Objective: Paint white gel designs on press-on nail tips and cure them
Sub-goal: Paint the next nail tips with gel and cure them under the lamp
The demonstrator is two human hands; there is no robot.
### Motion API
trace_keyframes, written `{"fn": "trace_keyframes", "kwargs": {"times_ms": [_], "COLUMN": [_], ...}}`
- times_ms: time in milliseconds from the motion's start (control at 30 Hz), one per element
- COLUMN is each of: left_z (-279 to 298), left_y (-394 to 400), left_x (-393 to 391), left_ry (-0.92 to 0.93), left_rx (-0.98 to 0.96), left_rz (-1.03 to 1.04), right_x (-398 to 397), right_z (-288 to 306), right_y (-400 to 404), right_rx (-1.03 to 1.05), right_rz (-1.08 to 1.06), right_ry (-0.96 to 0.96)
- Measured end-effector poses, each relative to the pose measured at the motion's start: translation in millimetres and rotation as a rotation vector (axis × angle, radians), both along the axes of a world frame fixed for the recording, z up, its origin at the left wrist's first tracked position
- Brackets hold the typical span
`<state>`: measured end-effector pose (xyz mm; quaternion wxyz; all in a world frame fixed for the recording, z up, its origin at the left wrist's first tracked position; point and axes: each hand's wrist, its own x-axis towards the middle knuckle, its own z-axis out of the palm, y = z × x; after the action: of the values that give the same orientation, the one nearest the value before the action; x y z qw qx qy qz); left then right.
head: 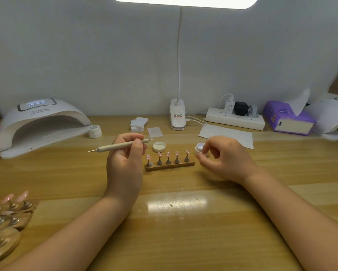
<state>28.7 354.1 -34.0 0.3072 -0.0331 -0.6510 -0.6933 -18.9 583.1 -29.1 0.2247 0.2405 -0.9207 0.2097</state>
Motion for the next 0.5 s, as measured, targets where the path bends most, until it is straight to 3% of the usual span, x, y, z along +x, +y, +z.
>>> {"fn": "trace_keyframes", "kwargs": {"times_ms": [133, 267, 500], "left_z": [0.3, 1.2, 0.6], "left_y": [0.5, 0.6, -1.1], "left_x": [0.3, 0.5, -1.2], "left_ry": [0.017, 0.028, 0.034], "left_rx": [-0.017, -0.026, -0.021], "left_rz": [-0.003, -0.01, 0.001], "right_x": [-5.1, -9.0, -7.9], "right_z": [-8.0, -10.0, -5.7], "right_y": [-0.9, -5.2, -4.1], "right_rx": [0.082, 0.145, -0.068], "right_rz": [-0.023, -0.041, 0.106], "right_ry": [-0.192, -0.263, -0.308]}}
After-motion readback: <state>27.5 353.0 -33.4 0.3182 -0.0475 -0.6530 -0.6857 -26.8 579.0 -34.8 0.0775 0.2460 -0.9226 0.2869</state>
